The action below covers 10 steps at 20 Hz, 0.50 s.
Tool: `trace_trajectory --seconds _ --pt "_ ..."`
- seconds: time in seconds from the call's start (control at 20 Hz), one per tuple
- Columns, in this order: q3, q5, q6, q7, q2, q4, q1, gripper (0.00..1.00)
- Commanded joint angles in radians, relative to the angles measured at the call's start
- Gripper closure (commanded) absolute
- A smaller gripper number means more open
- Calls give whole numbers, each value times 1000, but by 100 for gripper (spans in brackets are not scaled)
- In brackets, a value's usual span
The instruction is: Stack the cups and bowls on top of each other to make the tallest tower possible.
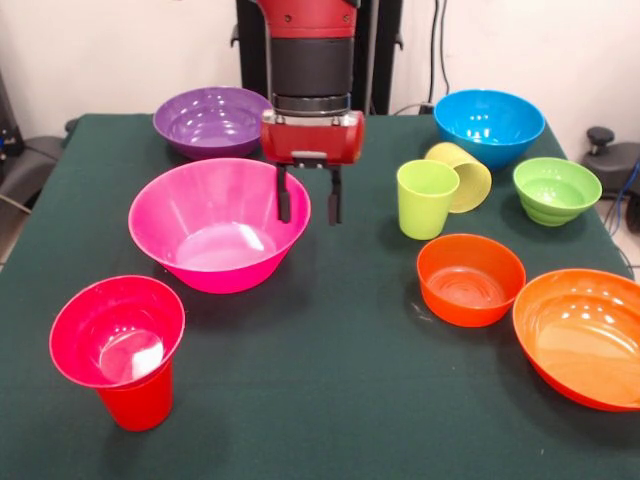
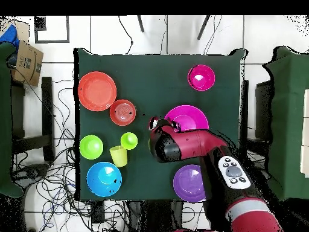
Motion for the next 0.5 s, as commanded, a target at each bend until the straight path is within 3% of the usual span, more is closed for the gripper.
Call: trace_trajectory --seconds 0.05,0.25,0.5 --pt "42 1 72 6 -93 59 -39 0" --pt "46 8 77 17 -113 82 -38 0" --pt "41 -21 33 18 -36 35 -38 0"
